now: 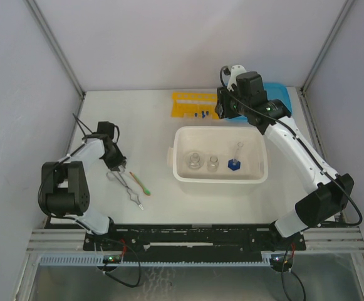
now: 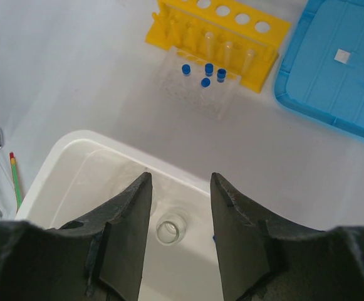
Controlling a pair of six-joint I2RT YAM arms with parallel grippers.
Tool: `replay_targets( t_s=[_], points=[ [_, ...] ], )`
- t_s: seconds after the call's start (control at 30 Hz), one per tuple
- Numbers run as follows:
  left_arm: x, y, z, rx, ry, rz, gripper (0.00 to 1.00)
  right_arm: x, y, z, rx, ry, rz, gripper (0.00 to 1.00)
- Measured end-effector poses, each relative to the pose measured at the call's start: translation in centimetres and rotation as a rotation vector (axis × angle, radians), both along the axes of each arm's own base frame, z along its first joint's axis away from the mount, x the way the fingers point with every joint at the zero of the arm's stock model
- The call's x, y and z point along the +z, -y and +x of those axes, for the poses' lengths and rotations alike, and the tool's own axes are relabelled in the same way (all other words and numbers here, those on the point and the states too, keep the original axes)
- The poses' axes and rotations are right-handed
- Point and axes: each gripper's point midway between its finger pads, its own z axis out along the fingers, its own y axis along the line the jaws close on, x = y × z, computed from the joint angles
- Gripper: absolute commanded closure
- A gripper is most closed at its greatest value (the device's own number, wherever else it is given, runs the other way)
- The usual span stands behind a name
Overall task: Organize the chemistry lab equipment
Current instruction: Pick up the chemistry item at the center of the board.
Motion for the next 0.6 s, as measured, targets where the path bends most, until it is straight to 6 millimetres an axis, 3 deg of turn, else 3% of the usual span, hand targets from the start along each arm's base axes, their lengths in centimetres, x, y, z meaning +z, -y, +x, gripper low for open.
replay_targets(
  t_s=[0.33, 0.6],
  points=[
    [-0.5, -1.3, 0.0, 0.038, -0.004, 0.009, 0.71, 0.1, 0.1, 0.1, -0.002, 0.003, 0.002, 0.58],
    [-1.7, -1.4, 0.2, 0.035, -0.026, 0.008, 0.91, 0.1, 0.2, 0.2, -0.005, 0.002, 0.004, 0.58]
  ],
)
